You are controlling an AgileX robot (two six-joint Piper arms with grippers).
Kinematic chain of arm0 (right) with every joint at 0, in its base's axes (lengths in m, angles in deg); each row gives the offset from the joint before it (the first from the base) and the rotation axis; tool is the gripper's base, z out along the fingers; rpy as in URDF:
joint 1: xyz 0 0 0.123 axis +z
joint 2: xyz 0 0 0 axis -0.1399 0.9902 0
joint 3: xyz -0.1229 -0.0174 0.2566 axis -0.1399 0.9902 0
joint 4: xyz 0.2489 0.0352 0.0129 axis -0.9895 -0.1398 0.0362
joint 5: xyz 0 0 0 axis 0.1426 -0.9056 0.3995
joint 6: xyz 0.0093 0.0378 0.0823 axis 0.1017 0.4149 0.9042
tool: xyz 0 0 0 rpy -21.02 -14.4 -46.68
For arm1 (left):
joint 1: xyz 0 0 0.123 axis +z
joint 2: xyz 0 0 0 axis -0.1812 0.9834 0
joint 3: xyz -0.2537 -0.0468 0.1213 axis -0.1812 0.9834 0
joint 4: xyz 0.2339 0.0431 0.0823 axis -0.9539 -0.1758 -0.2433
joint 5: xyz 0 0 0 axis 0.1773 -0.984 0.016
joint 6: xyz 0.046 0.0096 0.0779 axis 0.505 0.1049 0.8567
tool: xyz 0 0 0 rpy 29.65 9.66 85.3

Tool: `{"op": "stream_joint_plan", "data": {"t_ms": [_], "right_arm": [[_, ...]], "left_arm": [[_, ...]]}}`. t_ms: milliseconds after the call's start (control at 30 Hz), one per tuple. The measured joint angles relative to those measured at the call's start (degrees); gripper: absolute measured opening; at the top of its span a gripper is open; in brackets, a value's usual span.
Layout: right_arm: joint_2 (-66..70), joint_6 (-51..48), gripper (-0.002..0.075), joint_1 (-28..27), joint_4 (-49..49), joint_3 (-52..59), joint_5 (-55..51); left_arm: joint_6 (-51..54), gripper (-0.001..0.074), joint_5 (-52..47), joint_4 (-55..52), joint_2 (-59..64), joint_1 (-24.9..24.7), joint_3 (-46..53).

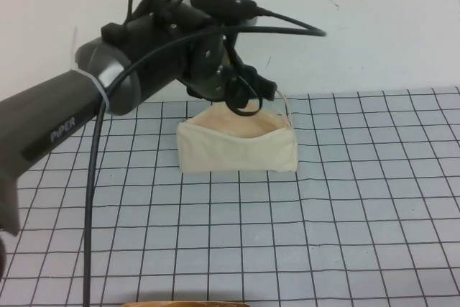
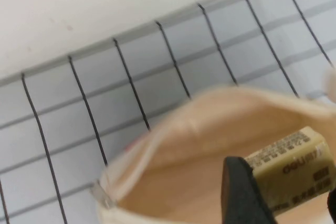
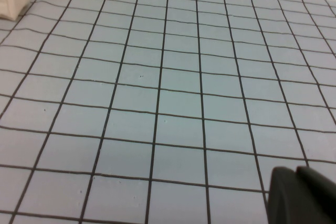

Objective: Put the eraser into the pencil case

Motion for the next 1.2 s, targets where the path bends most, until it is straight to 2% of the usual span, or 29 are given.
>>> {"op": "stream_joint_plan", "data": {"t_ms": [300,500,633,700,767,900,933,1033,1200], "right_arm": [[0.00,0.00,-0.0001,0.00,0.00,0.00,0.00],[0.00,0.00,-0.0001,0.00,0.00,0.00,0.00],[0.00,0.00,-0.0001,0.00,-0.10,0.00,0.00],[0.00,0.00,-0.0001,0.00,-0.10,0.00,0.00],[0.00,0.00,-0.0001,0.00,-0.10,0.00,0.00],[0.00,0.00,-0.0001,0.00,-0.10,0.00,0.00],[0.00,0.00,-0.0001,0.00,-0.10,0.00,0.00],[0.00,0.00,-0.0001,0.00,-0.10,0.00,0.00],[0.00,0.00,-0.0001,0.00,-0.10,0.00,0.00]], "left_arm": [[0.85,0.0303,4.51,1.35,5.31,1.69,0.00],[0.85,0.0440,3.23,1.23,6.11,1.69,-0.09],[1.17,0.0456,-0.06,-0.34,5.13,1.69,-0.59],[2.26,0.0416,-2.12,-0.84,3.14,1.69,-0.59],[3.42,0.0336,-4.81,-0.84,0.47,1.69,-0.59],[5.17,0.0103,-6.50,0.67,-8.91,1.56,3.85],[5.17,0.0067,-5.89,1.00,-12.05,1.32,6.46],[5.39,0.0020,-2.14,1.89,-21.44,-0.06,15.83],[5.39,0.0003,6.71,5.43,-37.70,-1.72,34.21]]}}
